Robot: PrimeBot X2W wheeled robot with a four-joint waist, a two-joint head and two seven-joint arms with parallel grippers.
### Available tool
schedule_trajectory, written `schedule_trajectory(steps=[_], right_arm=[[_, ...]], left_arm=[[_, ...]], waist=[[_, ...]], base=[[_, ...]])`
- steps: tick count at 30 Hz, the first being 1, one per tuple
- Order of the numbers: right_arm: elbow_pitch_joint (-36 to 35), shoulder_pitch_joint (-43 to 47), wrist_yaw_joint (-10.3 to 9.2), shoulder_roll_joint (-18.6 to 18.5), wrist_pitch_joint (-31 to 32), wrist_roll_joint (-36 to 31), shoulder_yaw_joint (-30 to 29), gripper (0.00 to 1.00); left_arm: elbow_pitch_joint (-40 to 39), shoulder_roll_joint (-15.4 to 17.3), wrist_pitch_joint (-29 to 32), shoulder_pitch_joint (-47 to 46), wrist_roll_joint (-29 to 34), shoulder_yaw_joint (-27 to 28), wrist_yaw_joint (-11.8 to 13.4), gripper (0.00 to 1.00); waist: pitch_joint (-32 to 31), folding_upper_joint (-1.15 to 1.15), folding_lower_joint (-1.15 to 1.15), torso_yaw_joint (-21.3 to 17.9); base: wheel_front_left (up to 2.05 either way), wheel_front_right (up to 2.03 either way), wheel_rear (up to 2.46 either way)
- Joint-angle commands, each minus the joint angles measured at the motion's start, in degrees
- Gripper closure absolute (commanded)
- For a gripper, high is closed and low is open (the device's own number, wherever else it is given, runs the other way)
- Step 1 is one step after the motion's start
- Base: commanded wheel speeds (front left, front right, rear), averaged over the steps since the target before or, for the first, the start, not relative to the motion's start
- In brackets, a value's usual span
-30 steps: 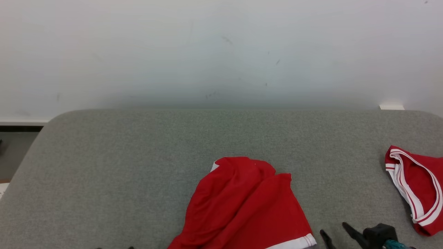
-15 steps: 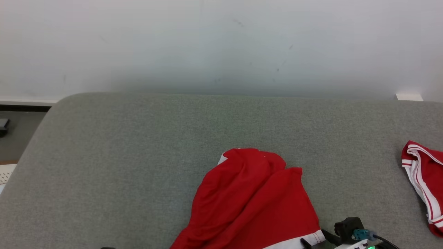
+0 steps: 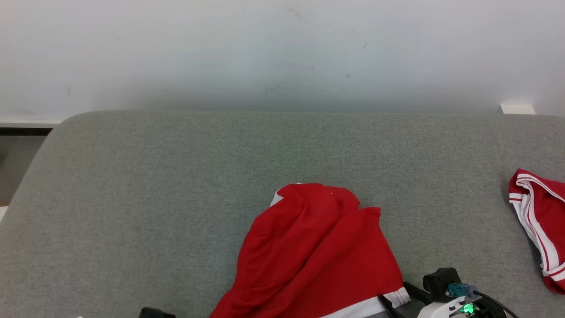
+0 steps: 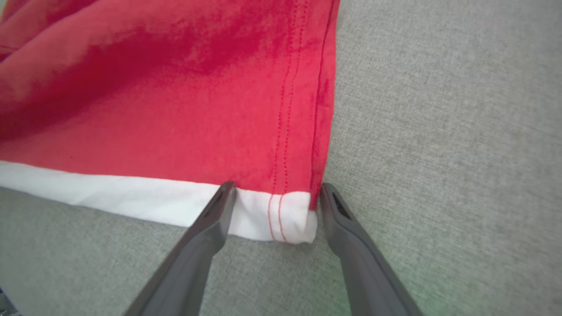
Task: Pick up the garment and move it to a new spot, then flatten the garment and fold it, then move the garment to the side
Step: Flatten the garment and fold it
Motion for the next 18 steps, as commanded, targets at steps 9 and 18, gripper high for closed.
schedule_trajectory(steps=[9, 18], right_arm=[[2.9, -1.3, -0.18, 0.8, 2.3, 5.5, 3.7, 1.00], [-3.7, -2.4, -0.14, 0.3, -2.6, 17.8, -1.3, 1.00]], left_arm=[[4.3, 1.7, -2.5, -4.4, -4.1, -5.4, 0.1, 1.00], [-0.5, 2.3, -4.3, -5.9, -13.3, -7.6, 0.1, 1.00]], waist=[[0.6, 0.00, 0.00, -0.9], [-1.7, 0.00, 0.00, -1.0]], base=[[0.00, 0.00, 0.00], [0.00, 0.00, 0.00]])
